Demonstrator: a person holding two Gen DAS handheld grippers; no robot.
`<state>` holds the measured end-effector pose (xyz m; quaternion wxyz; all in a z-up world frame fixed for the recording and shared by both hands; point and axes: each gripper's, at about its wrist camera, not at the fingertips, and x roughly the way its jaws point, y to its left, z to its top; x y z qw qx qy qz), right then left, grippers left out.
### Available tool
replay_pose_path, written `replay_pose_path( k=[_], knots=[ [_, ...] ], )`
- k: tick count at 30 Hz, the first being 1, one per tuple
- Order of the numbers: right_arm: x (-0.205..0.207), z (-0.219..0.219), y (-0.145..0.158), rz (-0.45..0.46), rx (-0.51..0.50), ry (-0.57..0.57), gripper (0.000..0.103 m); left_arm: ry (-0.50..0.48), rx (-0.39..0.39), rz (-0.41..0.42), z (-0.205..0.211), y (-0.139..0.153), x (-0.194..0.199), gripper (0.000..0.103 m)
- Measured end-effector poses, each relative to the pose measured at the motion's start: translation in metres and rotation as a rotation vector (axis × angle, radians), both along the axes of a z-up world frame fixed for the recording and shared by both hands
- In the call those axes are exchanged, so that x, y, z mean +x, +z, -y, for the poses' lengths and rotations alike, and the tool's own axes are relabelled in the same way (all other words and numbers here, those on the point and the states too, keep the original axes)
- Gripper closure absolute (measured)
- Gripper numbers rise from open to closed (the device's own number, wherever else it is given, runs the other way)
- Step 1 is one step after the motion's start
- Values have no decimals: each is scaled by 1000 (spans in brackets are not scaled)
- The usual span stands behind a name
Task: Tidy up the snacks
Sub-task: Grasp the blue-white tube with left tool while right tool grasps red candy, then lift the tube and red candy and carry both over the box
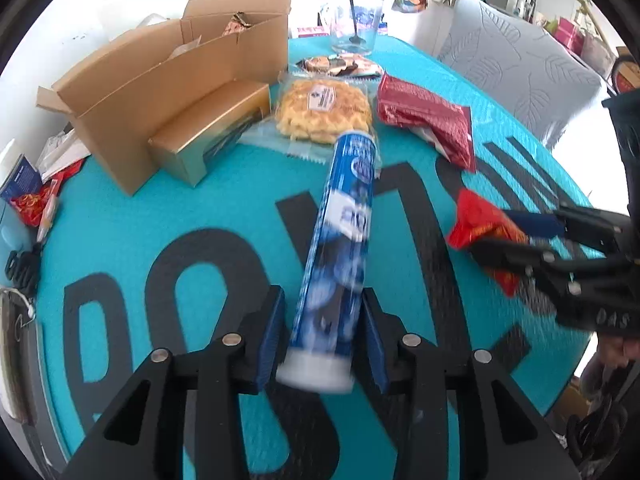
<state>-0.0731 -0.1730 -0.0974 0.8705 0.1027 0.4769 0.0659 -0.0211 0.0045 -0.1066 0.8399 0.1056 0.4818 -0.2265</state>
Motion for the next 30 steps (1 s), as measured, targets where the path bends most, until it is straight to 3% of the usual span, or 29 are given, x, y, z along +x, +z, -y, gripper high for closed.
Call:
replay_pose_path(
  k=[10, 12, 13, 14, 21, 30],
  knots=[
    [7, -5, -1, 6, -69, 0, 47, -16, -17, 31, 16, -3, 16, 66],
    [7, -7, -1, 6, -92, 8, 48, -20, -9, 39, 18, -3, 16, 74],
    [7, -9, -2, 9, -106, 10, 56, -22, 3, 44, 19, -2, 17, 75],
    [6, -10, -1, 16, -113, 12, 72, -23, 1, 42, 19, -2, 18, 75],
    [7, -9, -1, 17, -83, 9, 73, -20, -64, 2, 11, 0, 18, 75],
    [8, -18, 8, 35, -35, 52, 73, -29, -86, 31, 5, 17, 10, 75]
  ],
)
